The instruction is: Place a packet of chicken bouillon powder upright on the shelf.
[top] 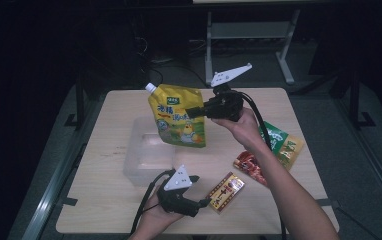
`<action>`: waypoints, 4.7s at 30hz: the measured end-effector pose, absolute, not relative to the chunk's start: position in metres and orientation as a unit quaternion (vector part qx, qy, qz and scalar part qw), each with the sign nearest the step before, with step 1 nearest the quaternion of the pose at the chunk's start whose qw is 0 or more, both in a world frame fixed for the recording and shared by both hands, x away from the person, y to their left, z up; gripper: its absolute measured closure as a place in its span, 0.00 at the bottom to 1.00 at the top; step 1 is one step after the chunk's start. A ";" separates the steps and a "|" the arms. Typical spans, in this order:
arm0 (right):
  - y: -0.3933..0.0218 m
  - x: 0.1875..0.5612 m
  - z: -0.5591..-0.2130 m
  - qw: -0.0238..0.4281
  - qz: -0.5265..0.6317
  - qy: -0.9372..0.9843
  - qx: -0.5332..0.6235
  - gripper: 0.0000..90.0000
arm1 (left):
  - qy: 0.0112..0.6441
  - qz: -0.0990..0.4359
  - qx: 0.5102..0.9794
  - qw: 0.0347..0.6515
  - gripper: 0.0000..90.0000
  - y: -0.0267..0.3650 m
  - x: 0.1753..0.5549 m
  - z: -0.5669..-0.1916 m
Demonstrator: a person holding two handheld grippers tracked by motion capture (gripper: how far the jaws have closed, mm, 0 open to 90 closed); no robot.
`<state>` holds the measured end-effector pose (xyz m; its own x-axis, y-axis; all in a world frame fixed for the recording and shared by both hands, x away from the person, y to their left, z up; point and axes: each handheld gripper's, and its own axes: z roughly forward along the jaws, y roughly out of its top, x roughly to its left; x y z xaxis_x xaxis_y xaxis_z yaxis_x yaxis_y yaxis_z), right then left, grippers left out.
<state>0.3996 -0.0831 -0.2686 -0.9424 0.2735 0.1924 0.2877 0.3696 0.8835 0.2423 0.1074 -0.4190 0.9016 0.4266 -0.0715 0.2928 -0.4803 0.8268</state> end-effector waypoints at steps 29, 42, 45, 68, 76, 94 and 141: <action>0.005 0.416 -0.304 0.065 -0.537 -0.831 -0.126 1.00 | 0.201 0.069 0.860 0.464 0.24 0.108 0.240 -0.421; 0.015 0.418 -0.326 0.072 -0.534 -0.831 -0.136 0.99 | 0.200 0.067 0.861 0.463 0.24 0.108 0.240 -0.422; 0.017 0.418 -0.330 0.076 -0.534 -0.831 -0.136 0.99 | 0.200 0.067 0.860 0.464 0.24 0.108 0.240 -0.422; 0.021 0.409 -0.354 0.055 -0.544 -0.821 -0.165 0.99 | 0.201 0.063 0.863 0.460 0.24 0.106 0.240 -0.424; 0.024 0.402 -0.353 0.042 -0.540 -0.823 -0.168 0.99 | 0.202 0.063 0.862 0.460 0.24 0.105 0.240 -0.423; 0.031 0.393 -0.359 -0.006 -0.523 -0.834 -0.176 0.99 | 0.207 0.065 0.860 0.462 0.24 0.106 0.241 -0.423; 0.019 0.381 -0.403 0.010 -0.513 -0.837 -0.191 0.97 | 0.198 0.064 0.870 0.446 0.26 0.106 0.242 -0.426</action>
